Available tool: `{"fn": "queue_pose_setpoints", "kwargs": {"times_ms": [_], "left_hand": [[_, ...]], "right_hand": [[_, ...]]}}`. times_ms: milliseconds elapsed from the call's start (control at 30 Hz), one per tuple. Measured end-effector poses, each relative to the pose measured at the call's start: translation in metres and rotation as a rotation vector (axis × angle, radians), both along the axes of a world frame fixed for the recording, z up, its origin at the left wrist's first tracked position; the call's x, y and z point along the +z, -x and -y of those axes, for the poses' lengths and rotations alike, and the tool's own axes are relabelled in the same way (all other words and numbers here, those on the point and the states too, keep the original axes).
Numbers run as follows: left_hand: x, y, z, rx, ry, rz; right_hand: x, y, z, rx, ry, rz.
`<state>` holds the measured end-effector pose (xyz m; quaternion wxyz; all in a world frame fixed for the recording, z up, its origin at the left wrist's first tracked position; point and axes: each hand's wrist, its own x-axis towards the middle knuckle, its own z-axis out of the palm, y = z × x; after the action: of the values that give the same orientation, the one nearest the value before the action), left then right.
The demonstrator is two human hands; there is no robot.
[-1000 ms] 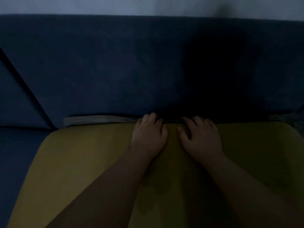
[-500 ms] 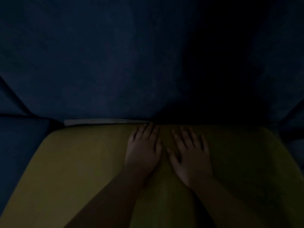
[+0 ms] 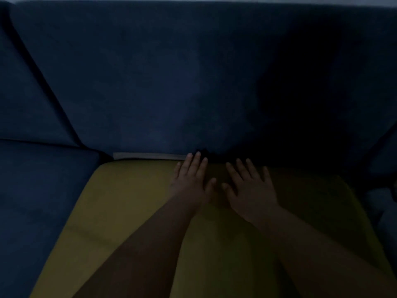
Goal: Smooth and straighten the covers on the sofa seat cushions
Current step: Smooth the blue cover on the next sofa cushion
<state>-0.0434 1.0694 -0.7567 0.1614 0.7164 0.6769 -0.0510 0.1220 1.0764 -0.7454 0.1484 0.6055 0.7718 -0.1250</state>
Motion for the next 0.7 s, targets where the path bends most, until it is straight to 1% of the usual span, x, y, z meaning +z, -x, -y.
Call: {"fn": "queue_pose_setpoints", "kwargs": {"times_ms": [167,233,333,500,700], "left_hand": [[0.058,0.02,0.035,0.155,0.002,0.059],[0.082,0.033,0.059,0.186,-0.01,0.069],[0.116,0.059,0.094,0.212,-0.056,0.041],[0.165,0.114,0.144,0.308,-0.126,0.031],[0.211,0.188,0.21,0.412,-0.128,0.136]], "right_hand": [[0.051,0.013,0.021,0.056,0.019,-0.048],[0.073,0.023,0.035,0.106,0.021,-0.073],[0.105,0.041,0.055,0.181,-0.042,-0.084],[0.163,0.096,0.083,0.235,-0.073,-0.132],[0.206,0.187,0.138,0.32,-0.048,-0.251]]}}
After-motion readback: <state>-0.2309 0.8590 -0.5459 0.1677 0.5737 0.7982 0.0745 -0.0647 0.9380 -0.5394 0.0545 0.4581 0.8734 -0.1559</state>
